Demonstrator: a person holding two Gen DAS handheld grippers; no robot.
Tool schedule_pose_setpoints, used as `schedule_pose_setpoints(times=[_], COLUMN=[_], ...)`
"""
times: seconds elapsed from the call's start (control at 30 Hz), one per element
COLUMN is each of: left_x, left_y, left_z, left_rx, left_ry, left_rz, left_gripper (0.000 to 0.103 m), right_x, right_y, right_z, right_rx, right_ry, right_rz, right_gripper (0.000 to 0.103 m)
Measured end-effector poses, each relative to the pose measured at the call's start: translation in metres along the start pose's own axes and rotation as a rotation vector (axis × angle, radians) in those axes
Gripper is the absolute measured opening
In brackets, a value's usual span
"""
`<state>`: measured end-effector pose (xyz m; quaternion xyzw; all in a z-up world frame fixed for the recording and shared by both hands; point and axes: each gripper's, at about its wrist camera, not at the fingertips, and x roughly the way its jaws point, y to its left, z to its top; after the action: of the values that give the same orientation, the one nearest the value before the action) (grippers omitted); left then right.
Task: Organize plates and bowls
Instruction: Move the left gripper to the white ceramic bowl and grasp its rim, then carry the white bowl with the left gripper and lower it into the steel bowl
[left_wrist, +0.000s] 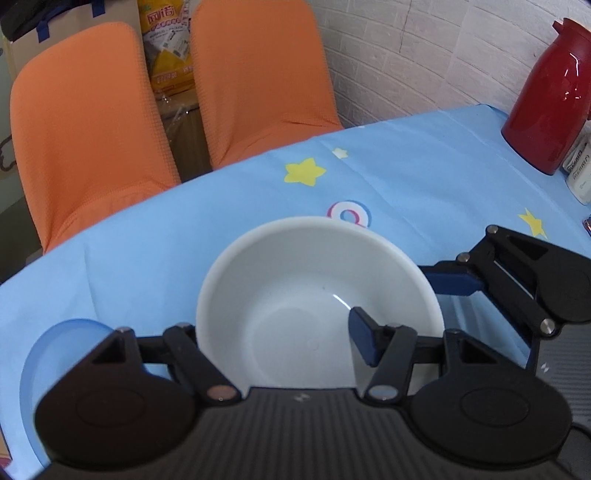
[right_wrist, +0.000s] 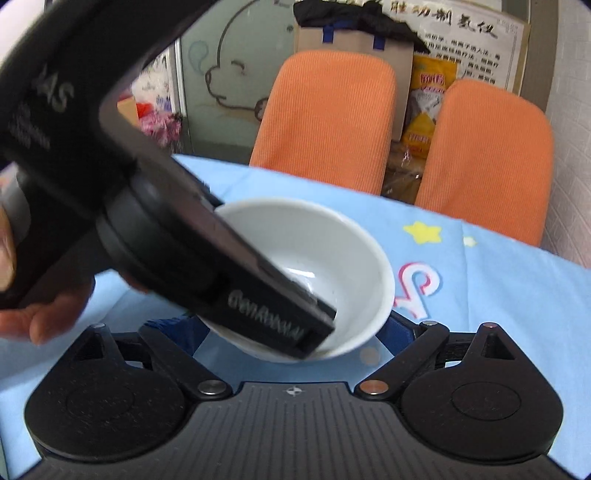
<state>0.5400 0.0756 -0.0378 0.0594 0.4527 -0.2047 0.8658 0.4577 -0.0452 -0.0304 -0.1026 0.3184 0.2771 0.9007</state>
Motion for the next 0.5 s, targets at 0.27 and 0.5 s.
schedule_pose_setpoints(times=[0.27,0.5], left_x=[-0.015,-0.072], left_y=[-0.012,-0.055], left_z=[-0.004,-0.023], left_rx=[-0.018,-0.029], left_ry=[-0.031,-0.107], left_rz=[-0.019,-0.066], left_gripper=[0.060,0.060], right_x=[-0.008,-0.063], right_y=[-0.006,0.007], right_z=[-0.005,-0.015], right_rx=[0.014,-0.012], right_ry=[-0.011,-0.062], right_rz=[-0.017,-0.059], right_gripper=[0.082,0.082])
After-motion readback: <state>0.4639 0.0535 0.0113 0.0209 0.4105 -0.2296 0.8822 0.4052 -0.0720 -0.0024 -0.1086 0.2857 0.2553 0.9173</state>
